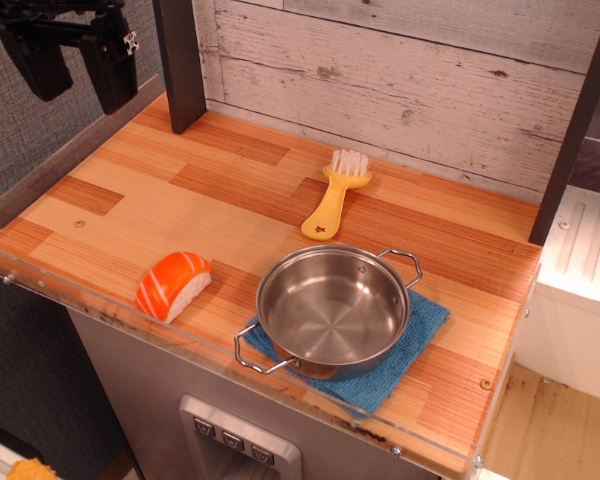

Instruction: Move the pot on top of the blue cloth.

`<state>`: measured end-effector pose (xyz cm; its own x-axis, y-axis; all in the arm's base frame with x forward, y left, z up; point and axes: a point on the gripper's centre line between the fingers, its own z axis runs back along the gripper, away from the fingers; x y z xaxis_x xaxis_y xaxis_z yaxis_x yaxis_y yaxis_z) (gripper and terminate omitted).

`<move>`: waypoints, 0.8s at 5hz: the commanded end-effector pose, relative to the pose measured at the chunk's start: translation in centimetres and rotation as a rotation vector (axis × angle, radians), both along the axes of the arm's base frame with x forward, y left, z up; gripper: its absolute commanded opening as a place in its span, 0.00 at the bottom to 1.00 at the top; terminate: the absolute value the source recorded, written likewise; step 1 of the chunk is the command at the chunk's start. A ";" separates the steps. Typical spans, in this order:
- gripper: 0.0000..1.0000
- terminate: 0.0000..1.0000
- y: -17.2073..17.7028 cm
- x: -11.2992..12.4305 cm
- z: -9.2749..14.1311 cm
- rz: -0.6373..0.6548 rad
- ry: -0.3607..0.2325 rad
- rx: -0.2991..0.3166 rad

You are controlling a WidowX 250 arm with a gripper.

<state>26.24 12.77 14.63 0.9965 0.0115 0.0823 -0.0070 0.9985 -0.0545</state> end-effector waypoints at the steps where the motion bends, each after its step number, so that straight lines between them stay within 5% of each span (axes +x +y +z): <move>1: 1.00 0.00 0.0 0.0 0.0 0.000 0.000 0.000; 4: 1.00 0.00 -7.5 -1.6 -5.2 -0.139 -0.011 0.067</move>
